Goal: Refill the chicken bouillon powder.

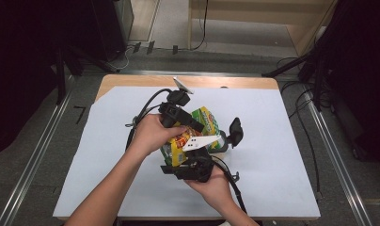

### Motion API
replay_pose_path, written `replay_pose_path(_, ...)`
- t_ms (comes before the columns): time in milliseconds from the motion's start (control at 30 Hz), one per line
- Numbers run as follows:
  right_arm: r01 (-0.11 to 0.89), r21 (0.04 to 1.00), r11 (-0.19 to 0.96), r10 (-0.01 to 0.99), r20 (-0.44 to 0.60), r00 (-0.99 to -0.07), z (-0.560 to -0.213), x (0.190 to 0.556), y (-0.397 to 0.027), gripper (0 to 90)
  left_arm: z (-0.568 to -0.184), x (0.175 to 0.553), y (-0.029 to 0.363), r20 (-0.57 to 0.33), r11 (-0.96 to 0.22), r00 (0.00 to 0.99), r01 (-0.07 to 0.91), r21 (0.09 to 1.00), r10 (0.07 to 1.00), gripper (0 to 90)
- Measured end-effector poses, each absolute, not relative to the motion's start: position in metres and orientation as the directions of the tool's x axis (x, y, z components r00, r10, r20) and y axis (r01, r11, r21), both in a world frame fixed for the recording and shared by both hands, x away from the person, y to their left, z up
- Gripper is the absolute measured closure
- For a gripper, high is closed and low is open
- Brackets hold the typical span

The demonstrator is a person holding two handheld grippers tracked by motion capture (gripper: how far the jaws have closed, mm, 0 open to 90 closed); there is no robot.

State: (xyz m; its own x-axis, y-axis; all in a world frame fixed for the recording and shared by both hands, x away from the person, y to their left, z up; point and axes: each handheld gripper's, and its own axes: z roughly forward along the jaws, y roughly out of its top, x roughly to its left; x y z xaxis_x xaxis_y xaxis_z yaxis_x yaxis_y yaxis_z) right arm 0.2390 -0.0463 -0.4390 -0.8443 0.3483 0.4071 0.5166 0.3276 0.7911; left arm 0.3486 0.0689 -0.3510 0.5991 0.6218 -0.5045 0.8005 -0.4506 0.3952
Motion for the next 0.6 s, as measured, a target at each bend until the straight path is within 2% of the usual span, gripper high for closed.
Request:
replay_pose_path(233, 0.53, 0.79, 0.307, 0.326, 0.436, -0.839, -0.437, 0.242, -0.046, 70.1, -0.346, 0.353, 0.064, -0.482, -0.46, 0.587, 0.81, 0.364, 0.65, 79.0)
replay_pose_path(600, 0.506, 0.802, 0.319, 0.327, 0.408, -0.852, -0.436, 0.244, -0.042, 70.4, -0.341, 0.352, 0.06, -0.439, -0.462, 0.589, 0.807, 0.368, 0.678, 79.0)
